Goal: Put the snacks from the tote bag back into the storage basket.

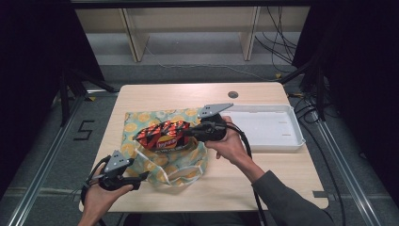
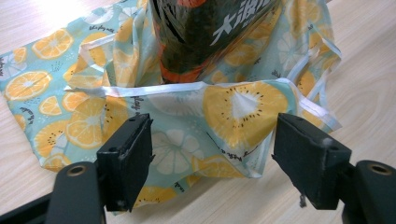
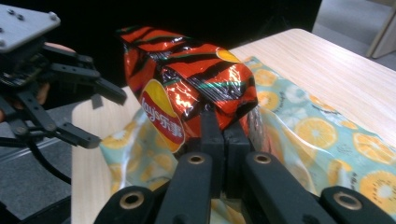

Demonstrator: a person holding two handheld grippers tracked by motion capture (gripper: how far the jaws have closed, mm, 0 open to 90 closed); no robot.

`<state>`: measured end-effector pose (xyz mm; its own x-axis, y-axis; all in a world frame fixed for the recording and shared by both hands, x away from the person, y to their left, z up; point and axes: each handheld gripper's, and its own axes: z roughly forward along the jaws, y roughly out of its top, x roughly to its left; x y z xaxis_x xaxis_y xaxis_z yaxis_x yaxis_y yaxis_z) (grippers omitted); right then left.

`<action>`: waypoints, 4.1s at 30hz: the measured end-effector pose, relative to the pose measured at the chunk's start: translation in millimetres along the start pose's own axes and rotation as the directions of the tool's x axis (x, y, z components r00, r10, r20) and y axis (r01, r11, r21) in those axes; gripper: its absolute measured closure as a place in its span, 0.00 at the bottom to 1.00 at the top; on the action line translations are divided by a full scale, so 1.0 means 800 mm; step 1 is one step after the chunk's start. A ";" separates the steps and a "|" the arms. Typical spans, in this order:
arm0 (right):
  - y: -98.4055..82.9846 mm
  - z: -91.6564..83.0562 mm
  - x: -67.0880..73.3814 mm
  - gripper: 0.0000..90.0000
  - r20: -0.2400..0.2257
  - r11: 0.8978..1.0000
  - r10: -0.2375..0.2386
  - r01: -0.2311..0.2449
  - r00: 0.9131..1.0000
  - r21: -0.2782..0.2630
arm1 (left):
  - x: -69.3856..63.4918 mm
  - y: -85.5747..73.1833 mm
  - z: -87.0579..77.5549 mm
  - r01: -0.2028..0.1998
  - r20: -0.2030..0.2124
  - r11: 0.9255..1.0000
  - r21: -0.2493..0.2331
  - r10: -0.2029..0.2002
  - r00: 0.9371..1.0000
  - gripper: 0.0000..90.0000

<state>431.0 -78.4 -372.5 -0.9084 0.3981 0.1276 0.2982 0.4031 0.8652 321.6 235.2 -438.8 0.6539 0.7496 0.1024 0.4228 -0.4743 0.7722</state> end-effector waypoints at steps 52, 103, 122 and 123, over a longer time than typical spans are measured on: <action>0.109 -0.070 0.014 1.00 -0.062 0.993 -0.041 0.034 0.997 -0.113 | 0.006 -0.010 -0.006 0.088 -0.012 0.996 -0.009 -0.089 0.996 0.30; 0.038 -0.234 -0.105 1.00 0.261 0.980 0.174 -0.140 0.949 -0.142 | 0.010 -0.010 -0.003 0.049 -0.001 0.999 0.012 -0.049 0.999 0.30; -0.016 -0.228 -0.115 1.00 0.265 0.970 0.232 -0.200 0.936 -0.141 | 0.014 -0.009 -0.003 -0.020 0.000 0.999 0.036 0.020 1.000 0.30; -0.019 -0.227 -0.115 1.00 0.259 0.967 0.241 -0.210 0.935 -0.142 | 0.012 -0.010 -0.001 -0.001 0.003 1.000 0.017 0.001 1.000 0.30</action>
<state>456.6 -270.7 -309.3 -0.7017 0.6831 0.2025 0.4378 0.1891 0.8789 324.4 246.7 -443.4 0.6559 0.7480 0.1011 0.4331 -0.4826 0.7613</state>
